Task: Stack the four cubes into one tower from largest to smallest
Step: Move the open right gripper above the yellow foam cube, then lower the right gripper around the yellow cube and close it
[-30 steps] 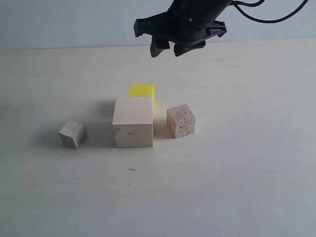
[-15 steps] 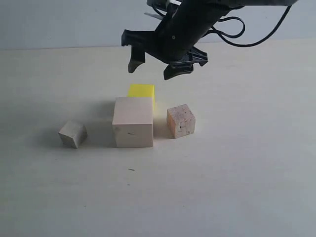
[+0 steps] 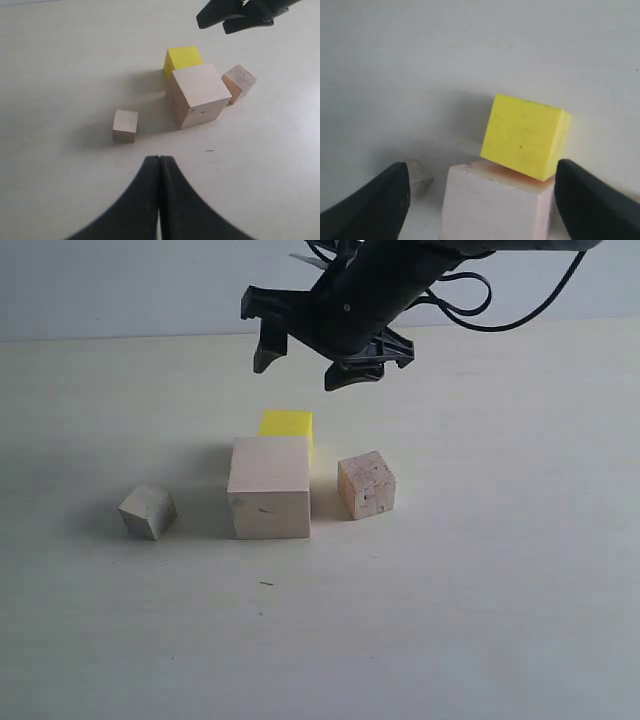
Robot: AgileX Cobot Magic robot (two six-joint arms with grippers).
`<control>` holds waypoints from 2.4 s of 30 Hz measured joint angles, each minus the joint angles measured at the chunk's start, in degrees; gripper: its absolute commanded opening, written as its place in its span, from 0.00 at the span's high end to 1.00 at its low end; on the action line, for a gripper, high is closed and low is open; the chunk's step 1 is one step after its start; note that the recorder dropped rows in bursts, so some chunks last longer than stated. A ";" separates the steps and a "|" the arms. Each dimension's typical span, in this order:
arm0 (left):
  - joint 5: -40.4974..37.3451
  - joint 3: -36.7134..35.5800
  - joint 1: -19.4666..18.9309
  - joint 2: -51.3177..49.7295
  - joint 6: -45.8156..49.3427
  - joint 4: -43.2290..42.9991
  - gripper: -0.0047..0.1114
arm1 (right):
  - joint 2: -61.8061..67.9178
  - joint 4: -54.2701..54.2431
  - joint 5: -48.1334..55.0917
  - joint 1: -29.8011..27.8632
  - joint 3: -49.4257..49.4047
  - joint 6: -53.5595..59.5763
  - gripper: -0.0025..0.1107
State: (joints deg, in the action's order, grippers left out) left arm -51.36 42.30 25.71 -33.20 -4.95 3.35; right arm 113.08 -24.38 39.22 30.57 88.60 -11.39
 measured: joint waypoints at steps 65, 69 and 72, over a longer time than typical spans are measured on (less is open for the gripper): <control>0.38 -0.14 0.00 0.00 0.11 0.11 0.96 | 27.28 31.87 30.82 7.59 39.74 -34.85 0.31; 0.38 -0.14 0.00 0.00 0.20 0.11 0.96 | 27.41 31.23 30.82 7.59 39.74 -34.85 0.31; 0.38 -0.14 0.00 0.00 0.40 0.11 0.96 | 27.98 29.35 29.89 7.52 39.78 -34.85 0.31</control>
State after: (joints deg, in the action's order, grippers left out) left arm -50.97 42.16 25.71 -33.20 -4.55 3.46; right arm 141.05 4.97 69.11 38.09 128.38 -46.24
